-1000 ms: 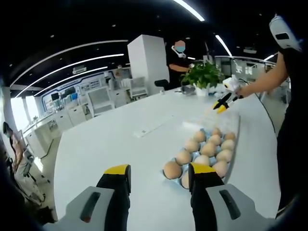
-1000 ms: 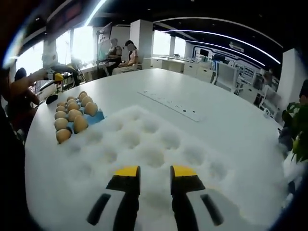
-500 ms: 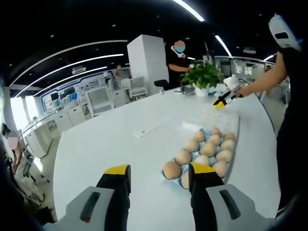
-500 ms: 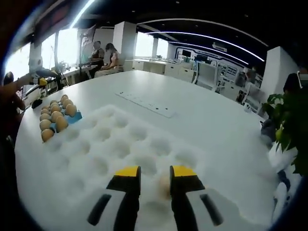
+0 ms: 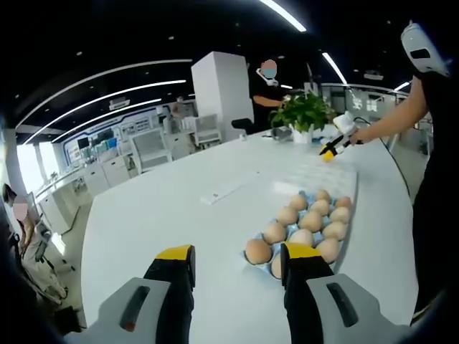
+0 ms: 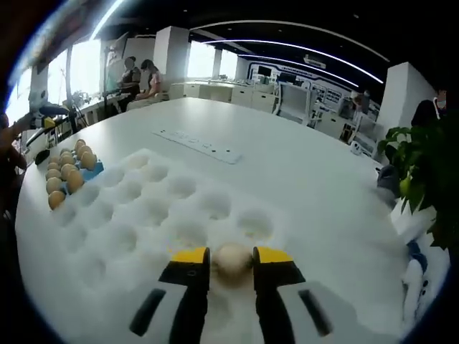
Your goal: Place the egg into an empty slot of the egg tray after lifting it from the table, then release the egg inside the slot.
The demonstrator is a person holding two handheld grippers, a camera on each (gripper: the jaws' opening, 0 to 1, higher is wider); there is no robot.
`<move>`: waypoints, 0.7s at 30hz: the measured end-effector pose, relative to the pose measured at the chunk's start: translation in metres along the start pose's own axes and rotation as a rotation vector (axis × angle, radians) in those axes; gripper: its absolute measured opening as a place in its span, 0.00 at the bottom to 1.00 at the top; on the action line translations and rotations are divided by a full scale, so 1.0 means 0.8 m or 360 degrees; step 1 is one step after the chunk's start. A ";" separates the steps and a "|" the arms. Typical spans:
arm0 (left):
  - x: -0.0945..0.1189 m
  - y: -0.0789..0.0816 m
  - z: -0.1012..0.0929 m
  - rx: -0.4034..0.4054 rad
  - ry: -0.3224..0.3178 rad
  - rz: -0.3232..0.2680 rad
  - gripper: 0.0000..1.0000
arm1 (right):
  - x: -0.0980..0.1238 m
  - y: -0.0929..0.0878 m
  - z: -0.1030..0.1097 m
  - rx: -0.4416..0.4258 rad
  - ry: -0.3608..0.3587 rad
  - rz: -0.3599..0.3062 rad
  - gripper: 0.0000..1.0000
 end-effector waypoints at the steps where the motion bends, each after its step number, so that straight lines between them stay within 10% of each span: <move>1: 0.000 0.000 0.000 0.0001 0.0000 0.0000 0.48 | -0.002 -0.001 0.002 -0.0031 0.0008 -0.0017 0.26; 21: 0.004 0.002 0.002 0.0001 0.0024 -0.0004 0.47 | 0.003 0.007 -0.001 -0.0127 0.0045 0.0012 0.25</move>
Point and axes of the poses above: the point that each gripper's makers call its tool centre point, and the gripper's own axes: x roughly backward along the fingers, z roughly to its left, y roughly out of its top, the point moved 5 cm from there along x, roughly backward along the fingers, and after that the axes turned 13 degrees about x, right-handed, at the moved point
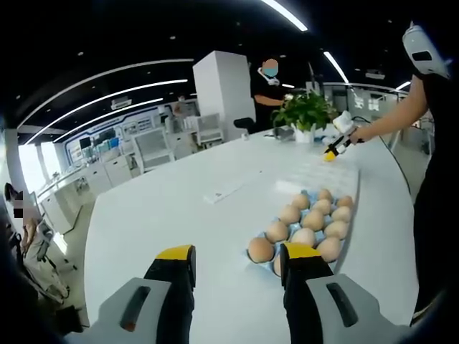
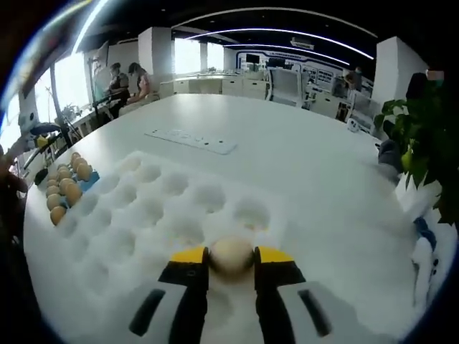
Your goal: Place the egg into an empty slot of the egg tray after lifting it from the table, then release the egg inside the slot.
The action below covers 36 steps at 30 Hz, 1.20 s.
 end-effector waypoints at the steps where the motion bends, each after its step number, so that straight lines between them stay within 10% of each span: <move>1: 0.000 0.000 0.000 0.0001 0.0002 -0.0001 0.47 | 0.002 0.003 -0.001 0.0044 -0.0003 -0.0012 0.25; 18: -0.002 0.000 0.000 0.0005 -0.0001 -0.0006 0.47 | 0.021 0.031 0.010 0.0130 0.0028 -0.0092 0.25; 36: -0.002 0.001 0.002 0.0005 -0.0004 -0.0009 0.48 | -0.009 0.078 0.080 0.0300 0.0270 -0.0207 0.25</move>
Point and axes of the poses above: the point that each gripper's makers call its tool centre point, and the gripper's own axes: x roughly backward along the fingers, z roughly to its left, y roughly out of its top, the point moved 5 cm from there along x, roughly backward along the fingers, and after that the axes turned 13 degrees about x, right-handed, at the moved point
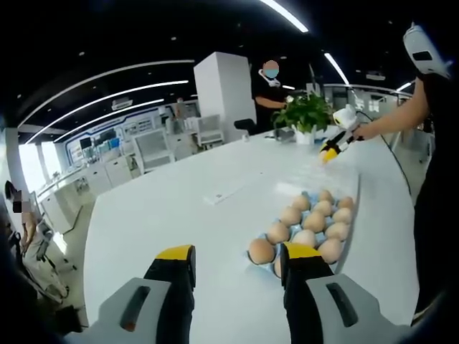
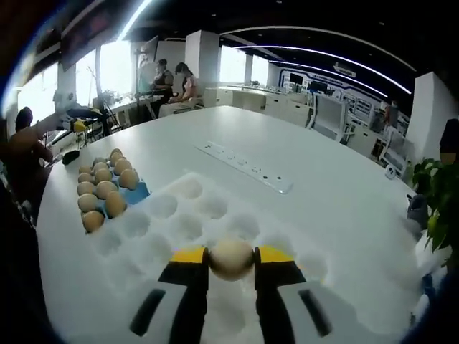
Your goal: Place the egg into an empty slot of the egg tray after lifting it from the table, then release the egg inside the slot.
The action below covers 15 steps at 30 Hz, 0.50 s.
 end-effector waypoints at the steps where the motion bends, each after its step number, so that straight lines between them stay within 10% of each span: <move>1: 0.000 0.000 0.000 0.0001 0.0000 0.0002 0.48 | -0.004 0.004 0.004 0.0011 0.0023 -0.0006 0.25; 15: 0.000 0.000 0.000 0.0002 0.0002 0.0001 0.48 | -0.043 0.043 0.048 0.0114 0.0216 -0.0093 0.25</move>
Point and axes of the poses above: the point that each gripper's makers call its tool centre point, and the gripper's own axes: x roughly backward along the fingers, z roughly to its left, y roughly out of its top, the point moved 5 cm from there along x, roughly backward along the fingers, and after that the axes turned 13 degrees about x, right-handed, at the moved point
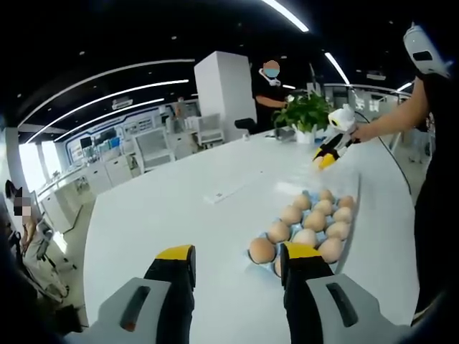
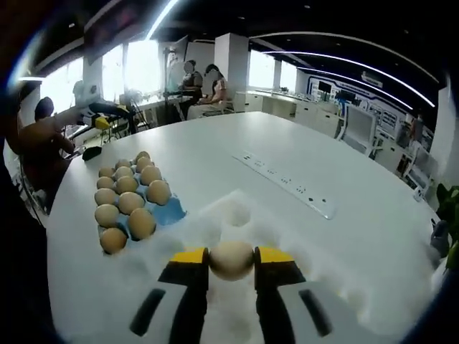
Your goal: Place the egg into an empty slot of the egg tray after lifting it from the table, then release the egg inside the slot.
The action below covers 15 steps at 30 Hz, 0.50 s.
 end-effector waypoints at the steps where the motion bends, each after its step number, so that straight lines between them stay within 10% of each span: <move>1: 0.000 0.000 0.000 0.0001 -0.0001 0.0001 0.48 | -0.003 0.002 0.002 0.0008 0.0012 -0.0005 0.25; 15: 0.003 -0.002 0.001 0.0003 0.0005 0.0009 0.47 | -0.047 0.036 0.038 0.0082 0.0180 -0.0077 0.25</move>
Point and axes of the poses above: the point that each gripper's makers call its tool centre point, and the gripper's own axes: x roughly backward along the fingers, z roughly to its left, y roughly out of its top, the point moved 5 cm from there along x, roughly backward along the fingers, and after that the axes turned 13 degrees about x, right-handed, at the moved point
